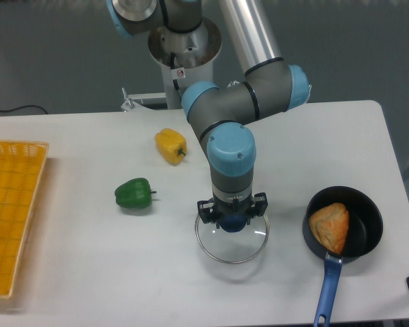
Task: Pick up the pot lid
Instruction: 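Lift the glass lid by its knob off the table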
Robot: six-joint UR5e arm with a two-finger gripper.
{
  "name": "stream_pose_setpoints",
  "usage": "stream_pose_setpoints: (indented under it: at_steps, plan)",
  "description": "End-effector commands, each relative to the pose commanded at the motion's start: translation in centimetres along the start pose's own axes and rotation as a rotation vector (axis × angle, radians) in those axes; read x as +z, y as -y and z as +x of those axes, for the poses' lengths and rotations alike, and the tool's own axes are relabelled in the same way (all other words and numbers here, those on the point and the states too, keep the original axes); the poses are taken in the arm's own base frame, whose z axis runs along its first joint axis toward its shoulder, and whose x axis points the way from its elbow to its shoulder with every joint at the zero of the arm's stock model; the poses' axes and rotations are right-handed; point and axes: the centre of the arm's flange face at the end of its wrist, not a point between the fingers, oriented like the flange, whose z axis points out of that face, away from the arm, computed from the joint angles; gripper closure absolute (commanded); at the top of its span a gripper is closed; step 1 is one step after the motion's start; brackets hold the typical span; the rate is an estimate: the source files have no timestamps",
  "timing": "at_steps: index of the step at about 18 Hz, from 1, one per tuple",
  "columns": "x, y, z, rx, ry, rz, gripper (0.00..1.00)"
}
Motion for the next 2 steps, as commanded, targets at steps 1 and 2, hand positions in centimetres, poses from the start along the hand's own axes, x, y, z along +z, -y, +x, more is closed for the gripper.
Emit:
stream_pose_setpoints:
  at_steps: [1,2]
  plan:
    - [-0.07,0.05,0.00,0.000,-0.001,0.002,0.37]
    - [-0.05,0.03,0.01,0.000,-0.001,0.000,0.37]
